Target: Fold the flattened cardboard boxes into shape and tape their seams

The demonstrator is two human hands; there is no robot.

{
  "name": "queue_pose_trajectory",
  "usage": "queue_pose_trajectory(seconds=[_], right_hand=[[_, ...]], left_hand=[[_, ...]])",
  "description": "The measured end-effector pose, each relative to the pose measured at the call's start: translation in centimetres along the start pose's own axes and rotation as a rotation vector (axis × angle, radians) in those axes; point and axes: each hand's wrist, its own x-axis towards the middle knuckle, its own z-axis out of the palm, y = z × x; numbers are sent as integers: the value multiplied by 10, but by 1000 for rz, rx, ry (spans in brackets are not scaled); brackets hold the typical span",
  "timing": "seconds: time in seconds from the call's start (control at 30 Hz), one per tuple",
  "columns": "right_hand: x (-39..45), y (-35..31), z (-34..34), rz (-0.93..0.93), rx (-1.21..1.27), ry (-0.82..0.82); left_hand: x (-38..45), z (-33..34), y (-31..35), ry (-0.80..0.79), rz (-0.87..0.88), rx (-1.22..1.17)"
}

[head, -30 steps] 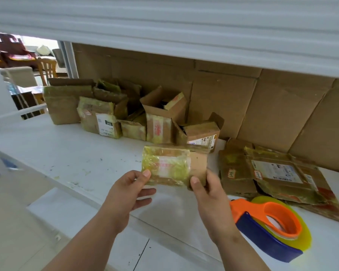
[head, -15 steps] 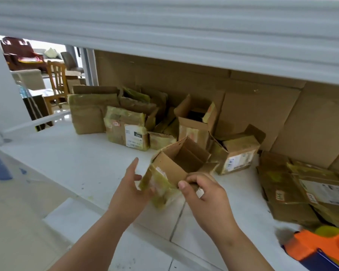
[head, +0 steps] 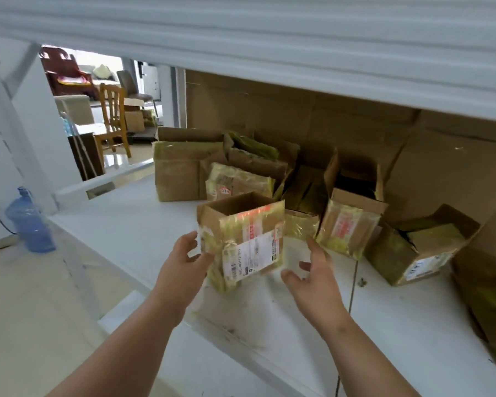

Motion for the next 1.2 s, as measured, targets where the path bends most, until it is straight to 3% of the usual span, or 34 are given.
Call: queue_pose_trajectory(seconds=[0.13, 0.23, 0.47, 0.73, 0.9, 1.07, 1.2], right_hand=[[18, -6, 14, 14, 151, -193], [32, -2, 29, 32, 217, -163], [45, -5, 65, -47, -68, -291], [74, -48, 132, -145, -126, -338], [94, -78, 179, -85, -88, -312], [108, -87, 204, 47, 138, -187], [114, -95, 213, 97, 191, -238]], left_hand=[[-1, 4, 0, -60, 21, -8], [5, 2, 4, -115, 32, 34], [34, -26, -5, 82, 151, 229], [95, -92, -8, 122, 152, 240], [137, -130, -4, 66, 134, 287], [170, -140, 3, -95, 111, 152], [192, -140, 1, -167, 58, 62]])
